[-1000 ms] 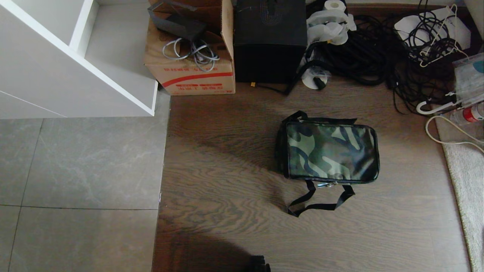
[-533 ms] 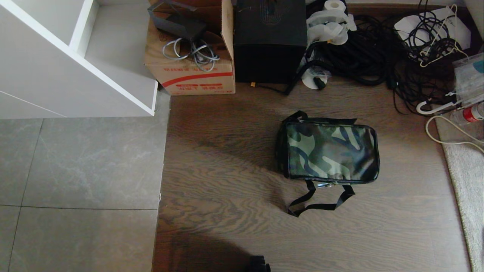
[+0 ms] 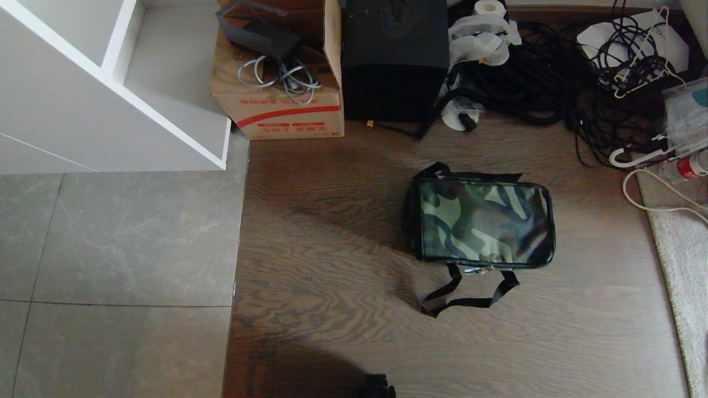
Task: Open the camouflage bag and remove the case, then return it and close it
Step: Open the top of the storage box
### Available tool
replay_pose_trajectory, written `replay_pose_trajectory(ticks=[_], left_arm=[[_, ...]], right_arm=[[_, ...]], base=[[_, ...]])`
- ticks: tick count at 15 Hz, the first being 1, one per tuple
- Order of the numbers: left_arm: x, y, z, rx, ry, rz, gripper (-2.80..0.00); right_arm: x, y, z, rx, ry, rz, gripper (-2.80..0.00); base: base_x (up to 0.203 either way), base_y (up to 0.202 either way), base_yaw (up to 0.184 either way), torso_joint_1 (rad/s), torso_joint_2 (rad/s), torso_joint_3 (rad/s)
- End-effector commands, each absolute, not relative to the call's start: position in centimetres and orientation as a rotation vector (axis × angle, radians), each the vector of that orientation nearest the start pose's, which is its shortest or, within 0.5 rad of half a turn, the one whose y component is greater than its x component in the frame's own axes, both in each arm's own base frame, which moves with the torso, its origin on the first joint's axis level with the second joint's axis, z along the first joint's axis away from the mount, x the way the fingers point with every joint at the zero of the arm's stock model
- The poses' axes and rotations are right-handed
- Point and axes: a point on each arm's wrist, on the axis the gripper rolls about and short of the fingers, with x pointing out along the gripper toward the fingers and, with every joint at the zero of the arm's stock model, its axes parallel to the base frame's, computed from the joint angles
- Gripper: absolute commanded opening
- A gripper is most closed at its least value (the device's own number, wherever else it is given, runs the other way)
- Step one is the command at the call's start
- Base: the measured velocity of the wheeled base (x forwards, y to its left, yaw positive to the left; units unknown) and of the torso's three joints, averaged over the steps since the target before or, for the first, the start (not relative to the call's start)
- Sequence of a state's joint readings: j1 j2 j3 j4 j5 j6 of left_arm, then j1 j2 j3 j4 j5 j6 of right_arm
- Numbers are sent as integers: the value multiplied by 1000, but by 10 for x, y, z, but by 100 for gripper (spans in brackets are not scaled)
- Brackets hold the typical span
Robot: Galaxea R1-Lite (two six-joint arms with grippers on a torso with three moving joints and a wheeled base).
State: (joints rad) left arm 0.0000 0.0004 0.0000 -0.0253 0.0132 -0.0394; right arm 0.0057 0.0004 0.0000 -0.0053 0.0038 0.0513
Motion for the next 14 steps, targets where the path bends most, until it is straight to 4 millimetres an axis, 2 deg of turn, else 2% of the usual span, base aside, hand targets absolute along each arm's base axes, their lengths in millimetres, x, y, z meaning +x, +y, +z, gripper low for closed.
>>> replay_pose_trajectory(ticks=[1,14], left_arm=[[-22,0,76,-40,-16,13,-280],[-22,0,76,-40,-17,14,-280]], right_arm=[[-23,0,76,52,-4,11,-280],[-23,0,76,52,-3,11,-280]], base=[[0,0,0,0,0,0],[0,0,0,0,0,0]])
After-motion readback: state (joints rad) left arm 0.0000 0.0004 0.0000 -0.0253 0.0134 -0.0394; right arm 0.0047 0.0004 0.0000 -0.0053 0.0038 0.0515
